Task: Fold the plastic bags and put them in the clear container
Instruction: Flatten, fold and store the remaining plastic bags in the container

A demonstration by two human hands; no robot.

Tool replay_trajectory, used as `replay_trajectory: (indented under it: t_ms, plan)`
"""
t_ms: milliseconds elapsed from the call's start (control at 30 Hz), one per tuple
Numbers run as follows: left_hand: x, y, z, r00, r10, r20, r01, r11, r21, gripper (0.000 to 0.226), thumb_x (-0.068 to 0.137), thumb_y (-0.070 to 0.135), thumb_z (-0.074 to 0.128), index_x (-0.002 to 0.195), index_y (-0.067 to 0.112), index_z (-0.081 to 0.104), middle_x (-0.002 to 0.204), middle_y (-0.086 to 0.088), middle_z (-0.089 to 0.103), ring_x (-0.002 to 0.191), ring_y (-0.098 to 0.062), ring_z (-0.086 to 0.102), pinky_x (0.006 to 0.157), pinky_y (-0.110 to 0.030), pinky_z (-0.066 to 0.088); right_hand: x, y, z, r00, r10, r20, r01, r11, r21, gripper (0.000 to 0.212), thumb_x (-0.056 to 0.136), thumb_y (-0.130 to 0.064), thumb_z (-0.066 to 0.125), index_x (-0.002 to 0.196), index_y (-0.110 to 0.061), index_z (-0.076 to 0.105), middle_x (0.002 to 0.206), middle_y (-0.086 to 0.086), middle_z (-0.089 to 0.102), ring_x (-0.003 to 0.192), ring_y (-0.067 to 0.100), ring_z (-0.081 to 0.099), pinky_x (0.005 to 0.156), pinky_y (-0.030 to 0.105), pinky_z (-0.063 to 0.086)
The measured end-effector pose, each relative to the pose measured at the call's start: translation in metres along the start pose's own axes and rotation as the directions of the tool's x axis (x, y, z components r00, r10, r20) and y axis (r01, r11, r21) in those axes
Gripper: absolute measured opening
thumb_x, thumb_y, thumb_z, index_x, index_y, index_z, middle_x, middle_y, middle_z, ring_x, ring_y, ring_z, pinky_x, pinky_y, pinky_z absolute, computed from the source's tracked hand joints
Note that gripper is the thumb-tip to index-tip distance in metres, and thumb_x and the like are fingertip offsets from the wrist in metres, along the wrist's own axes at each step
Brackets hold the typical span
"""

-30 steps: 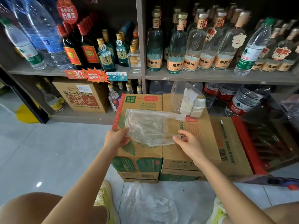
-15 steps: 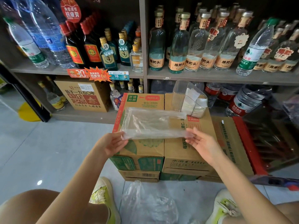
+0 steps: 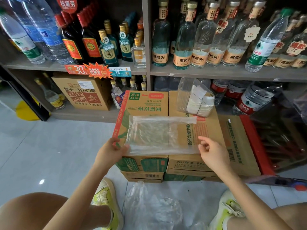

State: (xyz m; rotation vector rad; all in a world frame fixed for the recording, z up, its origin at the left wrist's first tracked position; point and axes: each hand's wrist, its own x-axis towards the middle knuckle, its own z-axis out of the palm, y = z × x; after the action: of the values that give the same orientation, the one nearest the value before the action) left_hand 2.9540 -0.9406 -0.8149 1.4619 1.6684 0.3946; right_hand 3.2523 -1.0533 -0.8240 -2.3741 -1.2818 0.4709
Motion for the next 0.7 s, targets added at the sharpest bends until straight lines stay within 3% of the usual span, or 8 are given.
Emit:
replay_trajectory:
  t_ms: [67,133,233,300,367,467,567,700]
  plan:
    - [0.0,0.008,0.0,0.99,0.115,-0.079,-0.085,0.946,0.314,0.049,0.092,0.042,0.057,0.133,0.017,0.047,0.116,-0.011,0.057,0.106,-0.032,0.056,0.09,-0.041,0.046,0.0,-0.007,0.004,0.984,-0.121,-0.134,0.096,0.98,-0.176,0.038,0.097,-0.023,0.046,0.134,-0.015,0.054,0.13,0.004,0.059,0.115,0.023,0.057,0.093,0.036,0.048]
    - [0.003,0.018,0.007,0.896,0.39,-0.211,-0.268,0.856,0.442,0.044,0.097,0.034,0.046,0.132,0.009,0.053,0.129,-0.016,0.054,0.115,-0.039,0.052,0.095,-0.043,0.041,0.001,-0.029,0.017,0.935,-0.302,-0.187,0.265,0.944,-0.198,0.042,0.098,-0.025,0.036,0.136,-0.011,0.051,0.141,0.007,0.05,0.131,0.027,0.046,0.11,0.042,0.033]
    - [0.026,0.028,0.031,0.784,0.613,-0.095,-0.488,0.704,0.516,0.055,0.097,0.033,0.029,0.138,0.002,0.049,0.146,-0.015,0.044,0.136,-0.035,0.04,0.114,-0.04,0.024,0.002,-0.065,0.054,0.864,-0.502,-0.035,0.478,0.84,-0.256,0.048,0.101,-0.036,0.019,0.142,-0.018,0.035,0.151,-0.001,0.026,0.142,0.022,0.02,0.116,0.047,0.007]
    - [0.041,0.03,0.05,0.807,0.589,0.049,-0.506,0.645,0.572,0.071,0.095,0.045,0.002,0.15,0.006,0.026,0.158,-0.009,0.02,0.148,-0.027,0.014,0.117,-0.032,0.0,0.003,-0.073,0.081,0.811,-0.576,0.101,0.572,0.747,-0.338,0.048,0.102,-0.038,0.02,0.143,-0.018,0.031,0.152,0.001,0.029,0.143,0.021,0.018,0.12,0.046,0.005]
    - [0.054,0.025,0.061,0.838,0.536,0.097,-0.472,0.625,0.622,0.083,0.086,0.051,-0.014,0.153,0.008,0.011,0.161,-0.007,0.009,0.149,-0.023,0.002,0.116,-0.029,-0.009,0.006,-0.065,0.094,0.806,-0.567,0.17,0.583,0.708,-0.398,0.049,0.103,-0.042,0.018,0.143,-0.017,0.029,0.152,0.003,0.032,0.143,0.023,0.019,0.116,0.046,0.007]
    - [0.063,0.015,0.068,0.856,0.512,0.069,-0.431,0.635,0.64,0.085,0.084,0.054,-0.015,0.153,0.011,0.008,0.161,-0.005,0.006,0.149,-0.02,-0.001,0.116,-0.029,-0.01,0.01,-0.031,0.086,0.887,-0.445,0.121,0.45,0.778,-0.437,0.056,0.103,-0.048,0.01,0.144,-0.017,0.032,0.153,0.001,0.027,0.142,0.025,0.023,0.112,0.043,0.009]
    - [0.064,0.012,0.07,0.855,0.514,0.066,-0.435,0.643,0.631,0.083,0.087,0.055,-0.012,0.153,0.011,0.01,0.161,-0.004,0.006,0.149,-0.019,-0.002,0.117,-0.029,-0.01,0.014,-0.002,0.06,0.945,-0.315,0.084,0.318,0.837,-0.444,0.069,0.097,-0.053,-0.009,0.147,-0.016,0.02,0.156,0.003,0.017,0.145,0.027,0.013,0.115,0.043,0.001]
    - [0.064,0.012,0.07,0.85,0.522,0.065,-0.445,0.647,0.62,0.082,0.088,0.054,-0.01,0.153,0.011,0.013,0.161,-0.003,0.008,0.149,-0.02,0.0,0.117,-0.03,-0.009,0.024,-0.046,0.049,0.907,-0.416,-0.061,0.356,0.838,-0.414,0.065,0.103,-0.043,0.005,0.139,-0.003,0.04,0.146,0.013,0.037,0.137,0.03,0.034,0.116,0.047,0.015]
